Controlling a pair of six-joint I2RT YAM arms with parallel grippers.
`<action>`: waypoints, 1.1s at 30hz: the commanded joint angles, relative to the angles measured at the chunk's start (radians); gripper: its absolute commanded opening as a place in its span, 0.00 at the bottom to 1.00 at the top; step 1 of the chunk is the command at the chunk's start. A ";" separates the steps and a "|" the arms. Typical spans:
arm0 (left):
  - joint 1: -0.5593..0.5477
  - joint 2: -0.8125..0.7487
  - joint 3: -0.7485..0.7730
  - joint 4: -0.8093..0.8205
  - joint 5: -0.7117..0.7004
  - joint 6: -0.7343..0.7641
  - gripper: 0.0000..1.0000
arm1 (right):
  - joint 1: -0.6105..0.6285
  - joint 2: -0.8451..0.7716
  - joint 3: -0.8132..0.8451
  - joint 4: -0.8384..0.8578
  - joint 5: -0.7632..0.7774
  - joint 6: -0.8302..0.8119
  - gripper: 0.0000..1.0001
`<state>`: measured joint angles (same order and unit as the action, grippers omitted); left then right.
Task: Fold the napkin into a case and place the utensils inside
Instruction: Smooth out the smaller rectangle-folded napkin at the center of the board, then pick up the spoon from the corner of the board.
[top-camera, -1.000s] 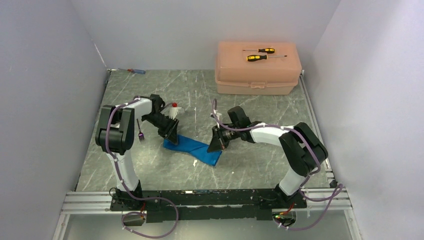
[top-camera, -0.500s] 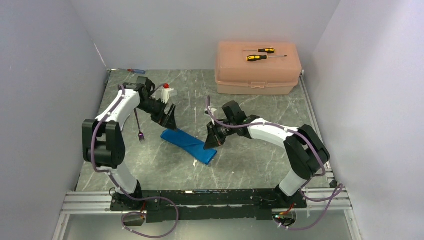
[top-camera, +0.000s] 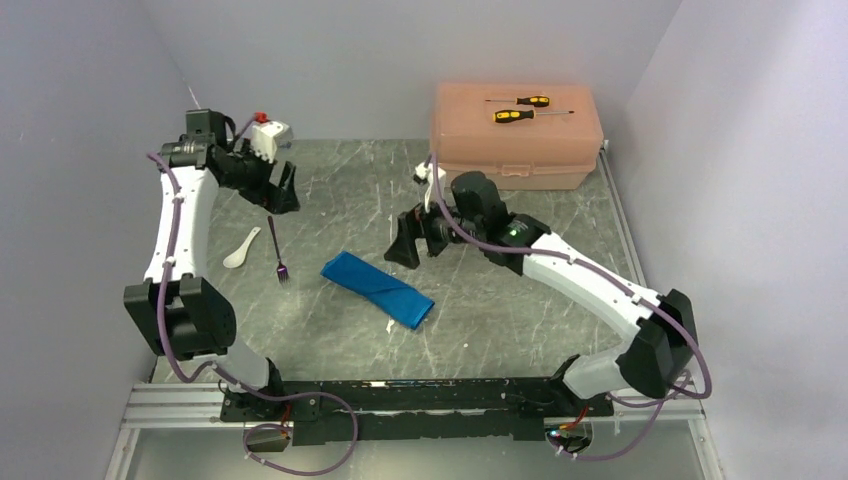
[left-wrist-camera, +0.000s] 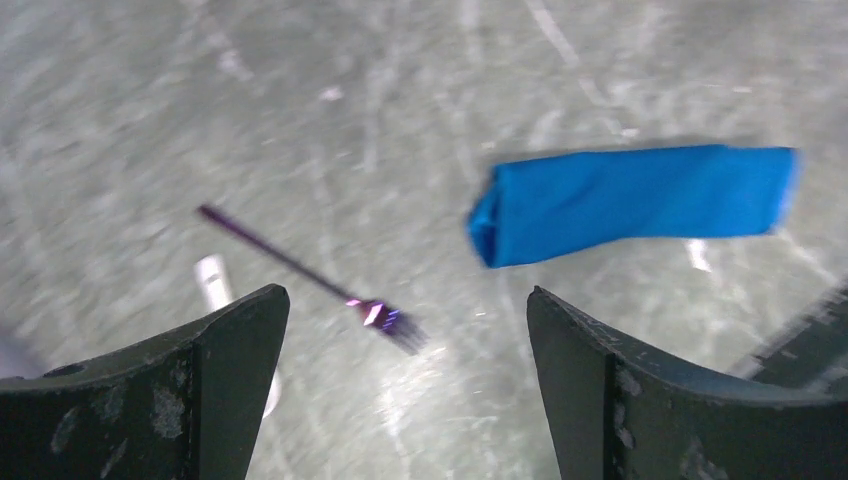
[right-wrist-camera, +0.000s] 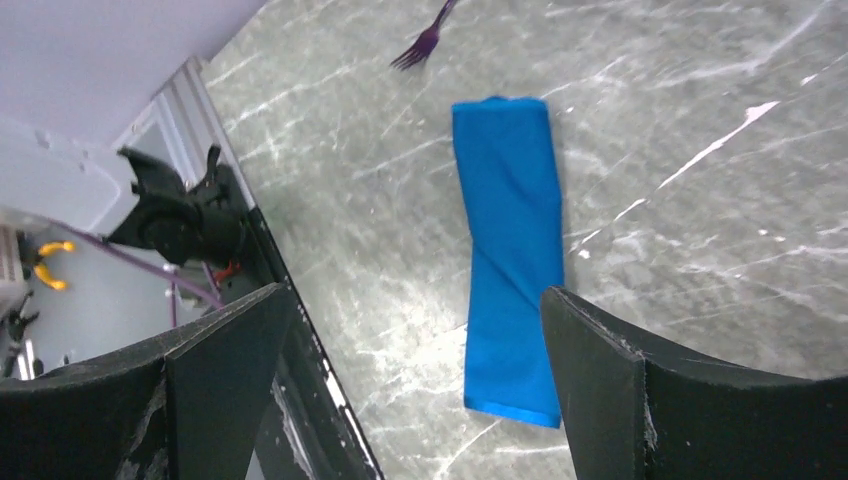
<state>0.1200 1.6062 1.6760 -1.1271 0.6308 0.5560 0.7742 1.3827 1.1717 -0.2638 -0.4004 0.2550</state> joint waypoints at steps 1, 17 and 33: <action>0.059 -0.026 -0.074 0.189 -0.272 0.010 0.95 | -0.044 0.080 0.090 -0.049 -0.034 0.096 1.00; 0.257 0.228 -0.283 0.449 -0.287 -0.045 0.93 | -0.027 0.014 0.086 -0.115 0.419 0.209 1.00; 0.242 0.405 -0.244 0.532 -0.336 -0.004 0.69 | 0.054 -0.055 0.047 -0.121 0.396 0.156 1.00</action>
<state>0.3733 1.9980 1.4136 -0.6346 0.3069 0.5308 0.7979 1.3617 1.1854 -0.3981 -0.0498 0.4309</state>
